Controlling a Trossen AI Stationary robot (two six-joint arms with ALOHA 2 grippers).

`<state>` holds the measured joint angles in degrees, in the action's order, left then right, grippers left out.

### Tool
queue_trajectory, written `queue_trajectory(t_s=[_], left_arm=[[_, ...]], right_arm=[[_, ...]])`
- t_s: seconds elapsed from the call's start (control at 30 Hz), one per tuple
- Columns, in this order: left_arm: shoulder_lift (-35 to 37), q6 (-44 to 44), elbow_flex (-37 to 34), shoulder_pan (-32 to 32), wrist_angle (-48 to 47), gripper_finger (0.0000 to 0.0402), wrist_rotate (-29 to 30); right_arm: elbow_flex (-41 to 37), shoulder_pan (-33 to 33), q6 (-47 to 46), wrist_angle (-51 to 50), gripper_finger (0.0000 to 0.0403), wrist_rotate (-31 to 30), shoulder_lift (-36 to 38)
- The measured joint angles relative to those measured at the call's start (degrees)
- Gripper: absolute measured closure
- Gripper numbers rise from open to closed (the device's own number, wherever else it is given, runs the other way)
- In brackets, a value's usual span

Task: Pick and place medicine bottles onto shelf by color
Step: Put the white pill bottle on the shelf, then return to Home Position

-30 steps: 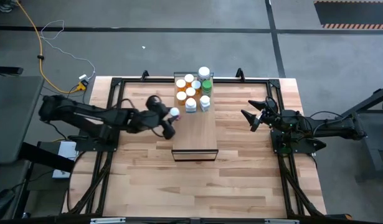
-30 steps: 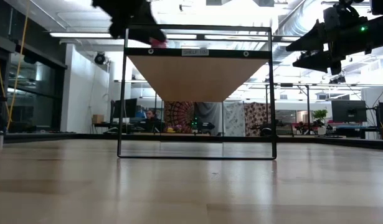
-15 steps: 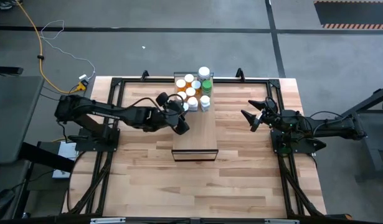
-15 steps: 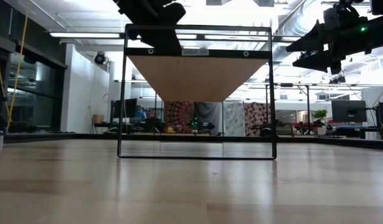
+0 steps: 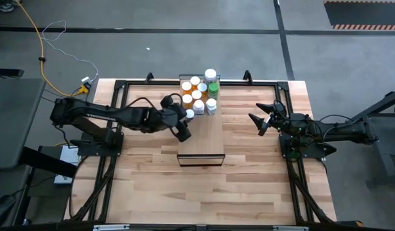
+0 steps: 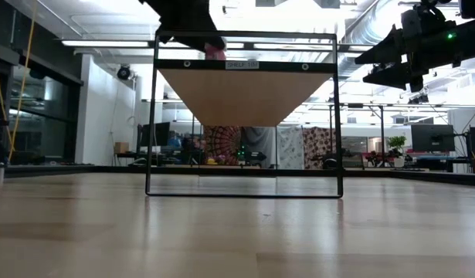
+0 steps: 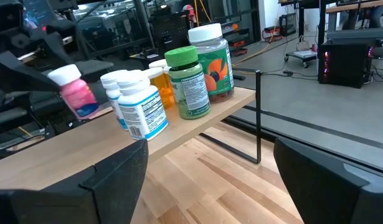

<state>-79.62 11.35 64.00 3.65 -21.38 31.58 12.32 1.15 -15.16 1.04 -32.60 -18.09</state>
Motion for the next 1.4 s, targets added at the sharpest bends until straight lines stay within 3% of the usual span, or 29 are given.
queue_trajectory(t_s=[0.17,0.37,0.5,0.97,1.17,1.4], left_arm=[[0.6,0.6,-0.7,1.3,0.0,0.0238,-5.7],[0.7,3.0,-4.3,2.3,1.3,0.0237,-5.3],[1.2,2.2,-7.0,3.1,7.6,0.0229,-5.6],[2.0,0.1,-7.2,6.5,7.3,0.0212,-8.7],[2.8,-1.1,-7.0,6.5,6.8,0.0186,-9.1],[4.1,-1.1,-2.3,6.5,-2.3,0.0138,-8.9]], right_arm=[[0.0,0.0,0.0,0.0,0.0065,0.0,0.0],[0.0,0.0,0.1,0.0,0.0065,0.0,0.0],[0.0,0.0,0.2,0.0,0.0065,0.0,0.0],[0.0,0.0,0.2,0.0,0.0065,0.0,0.0],[0.0,0.0,-0.3,0.0,0.0065,0.0,0.0],[0.0,0.0,-0.3,0.3,0.0065,0.0,0.0]])
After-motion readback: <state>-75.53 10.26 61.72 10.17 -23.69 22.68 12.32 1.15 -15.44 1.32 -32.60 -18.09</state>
